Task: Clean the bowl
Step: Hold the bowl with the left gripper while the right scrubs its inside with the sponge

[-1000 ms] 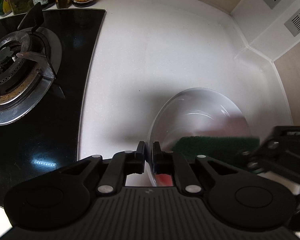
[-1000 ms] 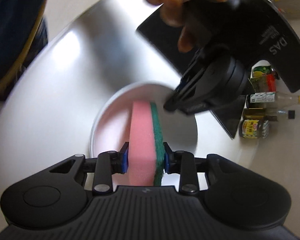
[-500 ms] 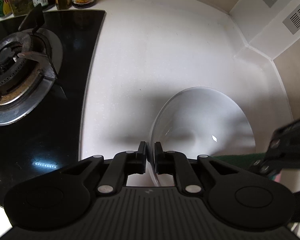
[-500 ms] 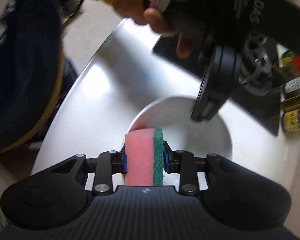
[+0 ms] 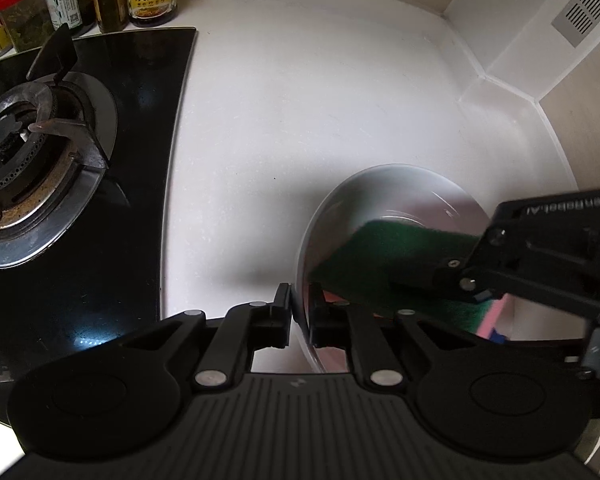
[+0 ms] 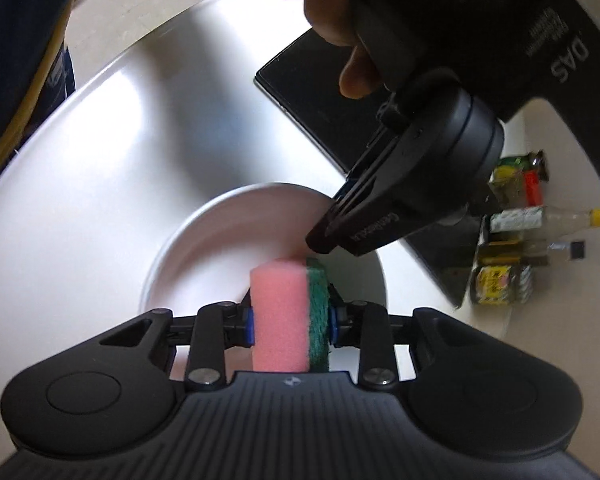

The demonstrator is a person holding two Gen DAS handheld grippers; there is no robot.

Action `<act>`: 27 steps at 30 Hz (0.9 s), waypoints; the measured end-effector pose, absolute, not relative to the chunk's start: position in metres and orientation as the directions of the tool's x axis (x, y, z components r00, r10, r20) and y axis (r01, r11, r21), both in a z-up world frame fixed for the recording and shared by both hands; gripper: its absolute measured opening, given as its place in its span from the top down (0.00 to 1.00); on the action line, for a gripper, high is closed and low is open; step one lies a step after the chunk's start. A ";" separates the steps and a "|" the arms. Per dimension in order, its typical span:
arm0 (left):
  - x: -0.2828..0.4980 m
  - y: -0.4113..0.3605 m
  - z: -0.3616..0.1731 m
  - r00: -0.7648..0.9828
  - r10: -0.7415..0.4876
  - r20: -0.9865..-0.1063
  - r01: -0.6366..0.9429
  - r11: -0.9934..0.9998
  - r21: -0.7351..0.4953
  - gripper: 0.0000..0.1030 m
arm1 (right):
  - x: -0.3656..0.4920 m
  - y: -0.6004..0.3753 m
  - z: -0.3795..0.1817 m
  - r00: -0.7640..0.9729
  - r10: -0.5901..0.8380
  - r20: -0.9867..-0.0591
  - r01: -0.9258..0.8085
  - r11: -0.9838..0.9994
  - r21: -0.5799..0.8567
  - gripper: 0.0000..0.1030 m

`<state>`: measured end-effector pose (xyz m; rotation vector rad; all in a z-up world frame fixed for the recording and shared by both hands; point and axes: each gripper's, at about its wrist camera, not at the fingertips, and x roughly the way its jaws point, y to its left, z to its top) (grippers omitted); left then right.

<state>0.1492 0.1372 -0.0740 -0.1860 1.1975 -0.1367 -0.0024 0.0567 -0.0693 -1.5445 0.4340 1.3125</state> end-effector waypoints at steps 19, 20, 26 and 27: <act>0.152 0.145 -0.080 0.332 -0.295 -0.896 0.022 0.952 -0.305 0.90 | -0.021 0.014 -0.016 0.366 0.377 -0.851 -0.658 -0.542 -0.523 0.74; 0.151 0.146 -0.080 0.332 -0.299 -0.895 0.023 0.951 -0.309 0.91 | -0.026 0.012 -0.024 0.379 0.396 -0.836 -0.609 -0.574 -0.548 0.74; 0.148 0.140 -0.082 0.329 -0.264 -0.907 0.052 0.964 -0.262 0.95 | -0.050 0.008 -0.067 0.467 0.388 -0.795 -0.362 -0.735 -0.572 0.74; 0.147 0.139 -0.081 0.333 -0.253 -0.908 0.055 0.967 -0.249 0.95 | -0.052 0.008 -0.072 0.476 0.376 -0.795 -0.350 -0.748 -0.564 0.74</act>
